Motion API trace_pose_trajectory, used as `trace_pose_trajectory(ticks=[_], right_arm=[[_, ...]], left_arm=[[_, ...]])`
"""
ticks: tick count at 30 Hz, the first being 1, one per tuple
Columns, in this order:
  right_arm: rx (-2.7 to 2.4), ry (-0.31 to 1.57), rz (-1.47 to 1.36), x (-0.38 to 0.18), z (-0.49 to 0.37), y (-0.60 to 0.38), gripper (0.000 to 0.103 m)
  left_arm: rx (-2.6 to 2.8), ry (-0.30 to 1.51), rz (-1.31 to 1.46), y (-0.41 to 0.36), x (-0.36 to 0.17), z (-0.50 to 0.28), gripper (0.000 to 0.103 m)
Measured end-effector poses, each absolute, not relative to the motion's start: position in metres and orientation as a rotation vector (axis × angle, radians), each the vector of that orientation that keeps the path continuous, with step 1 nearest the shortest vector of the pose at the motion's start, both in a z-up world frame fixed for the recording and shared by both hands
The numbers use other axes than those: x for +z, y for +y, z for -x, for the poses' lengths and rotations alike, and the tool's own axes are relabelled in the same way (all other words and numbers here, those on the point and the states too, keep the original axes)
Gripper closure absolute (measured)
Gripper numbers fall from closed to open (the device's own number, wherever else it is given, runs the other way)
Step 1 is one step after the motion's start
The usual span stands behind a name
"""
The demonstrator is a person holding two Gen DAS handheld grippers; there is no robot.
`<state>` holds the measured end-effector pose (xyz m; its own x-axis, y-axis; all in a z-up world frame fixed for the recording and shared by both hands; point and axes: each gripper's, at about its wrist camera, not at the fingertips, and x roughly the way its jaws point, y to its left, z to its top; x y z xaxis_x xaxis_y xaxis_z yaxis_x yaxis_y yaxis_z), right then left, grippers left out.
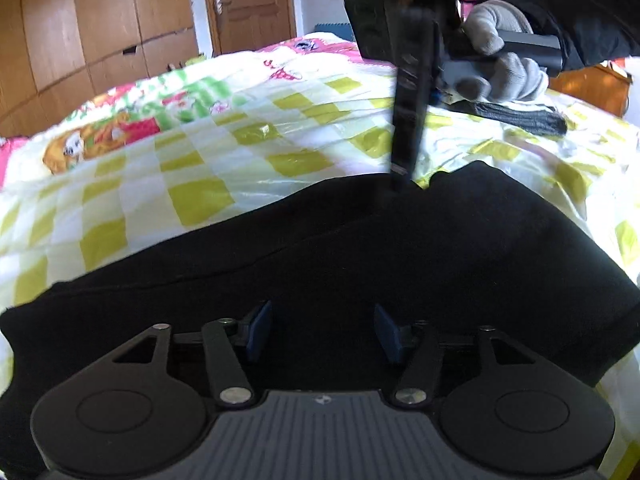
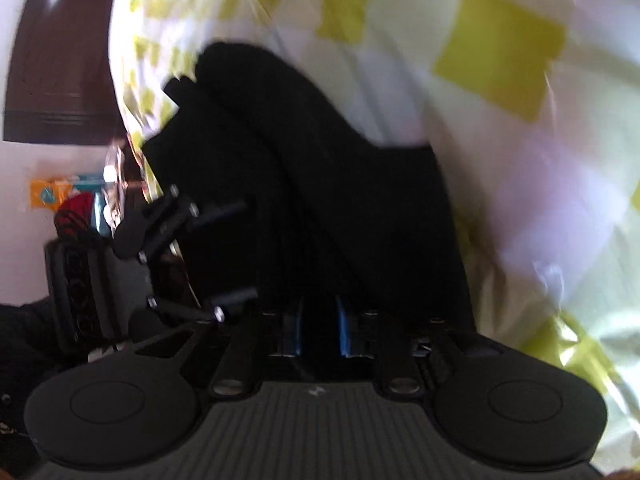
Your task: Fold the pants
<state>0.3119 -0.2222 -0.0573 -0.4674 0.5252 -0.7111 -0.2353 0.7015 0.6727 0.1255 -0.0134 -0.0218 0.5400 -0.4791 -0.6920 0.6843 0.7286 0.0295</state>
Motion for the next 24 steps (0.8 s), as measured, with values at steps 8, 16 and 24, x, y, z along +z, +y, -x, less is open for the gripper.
trace_pose_trajectory(ticks=[8, 16, 24], right_arm=[[0.477, 1.915, 0.117, -0.036, -0.318, -0.285, 0.092], [0.739, 1.535, -0.422, -0.001, -0.249, -0.252, 0.091], [0.466, 1.533, -0.37, -0.029, -0.215, -0.28, 0.103]], left_arm=[[-0.74, 0.774, -0.299, -0.012, -0.029, -0.147, 0.027], [-0.753, 0.767, -0.309, -0.01, -0.017, -0.149, 0.028], [-0.648, 0.713, -0.43, -0.001, -0.024, -0.144, 0.025]])
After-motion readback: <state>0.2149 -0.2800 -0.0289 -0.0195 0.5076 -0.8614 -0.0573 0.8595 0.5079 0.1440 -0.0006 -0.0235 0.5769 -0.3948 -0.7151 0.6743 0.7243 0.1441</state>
